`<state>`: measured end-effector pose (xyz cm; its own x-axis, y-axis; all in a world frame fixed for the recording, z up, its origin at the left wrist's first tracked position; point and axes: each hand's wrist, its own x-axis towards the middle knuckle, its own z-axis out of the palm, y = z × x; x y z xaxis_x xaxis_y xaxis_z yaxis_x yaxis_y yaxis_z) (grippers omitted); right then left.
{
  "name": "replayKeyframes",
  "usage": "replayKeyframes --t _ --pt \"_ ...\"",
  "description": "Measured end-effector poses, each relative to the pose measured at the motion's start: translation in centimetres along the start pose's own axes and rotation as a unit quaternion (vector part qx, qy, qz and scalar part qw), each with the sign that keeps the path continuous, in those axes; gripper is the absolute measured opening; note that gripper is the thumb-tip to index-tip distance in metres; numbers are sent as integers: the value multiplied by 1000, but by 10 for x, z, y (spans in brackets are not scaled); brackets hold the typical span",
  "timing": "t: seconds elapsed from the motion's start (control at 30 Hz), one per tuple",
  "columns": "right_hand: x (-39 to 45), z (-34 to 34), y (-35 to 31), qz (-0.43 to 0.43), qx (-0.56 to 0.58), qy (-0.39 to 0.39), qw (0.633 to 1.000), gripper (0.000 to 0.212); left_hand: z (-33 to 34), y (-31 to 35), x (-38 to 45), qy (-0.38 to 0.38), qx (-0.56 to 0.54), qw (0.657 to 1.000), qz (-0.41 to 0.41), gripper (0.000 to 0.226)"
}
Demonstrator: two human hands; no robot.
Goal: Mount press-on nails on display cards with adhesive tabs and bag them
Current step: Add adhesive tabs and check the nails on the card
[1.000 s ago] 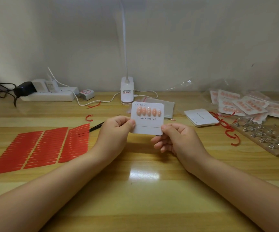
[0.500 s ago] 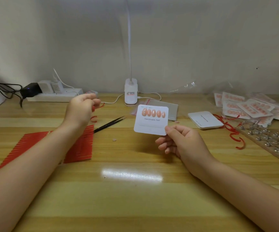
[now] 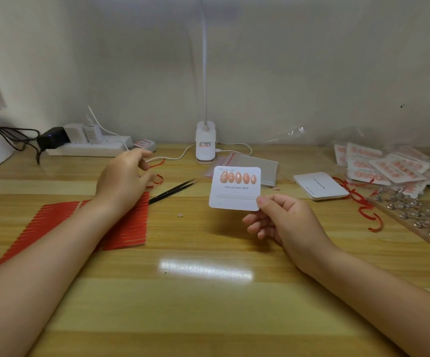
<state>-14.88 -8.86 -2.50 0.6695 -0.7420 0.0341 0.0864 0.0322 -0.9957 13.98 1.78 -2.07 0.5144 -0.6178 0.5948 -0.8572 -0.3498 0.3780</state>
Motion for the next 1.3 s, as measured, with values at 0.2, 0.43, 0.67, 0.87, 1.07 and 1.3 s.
replayKeyframes --t 0.2,0.43,0.67,0.87,1.07,1.3 --pt "0 0 0 -1 -2 -3 1000 19 -8 12 0 64 -2 998 -1 26" --pt "-1 0 0 -3 2 1 1000 20 -8 61 -11 -8 -143 990 -6 29" --pt "-3 0 0 -18 -14 -1 1000 21 1 100 -42 -101 -202 972 -64 29" --pt "-6 3 1 -55 -73 3 996 23 3 107 -50 -187 -330 917 -122 35" --pt "-7 3 0 -73 -104 22 992 22 1 105 -51 -126 -317 939 -38 34" --pt "4 -8 -32 -150 -158 59 974 22 -12 63 -26 -64 -221 966 -116 35"
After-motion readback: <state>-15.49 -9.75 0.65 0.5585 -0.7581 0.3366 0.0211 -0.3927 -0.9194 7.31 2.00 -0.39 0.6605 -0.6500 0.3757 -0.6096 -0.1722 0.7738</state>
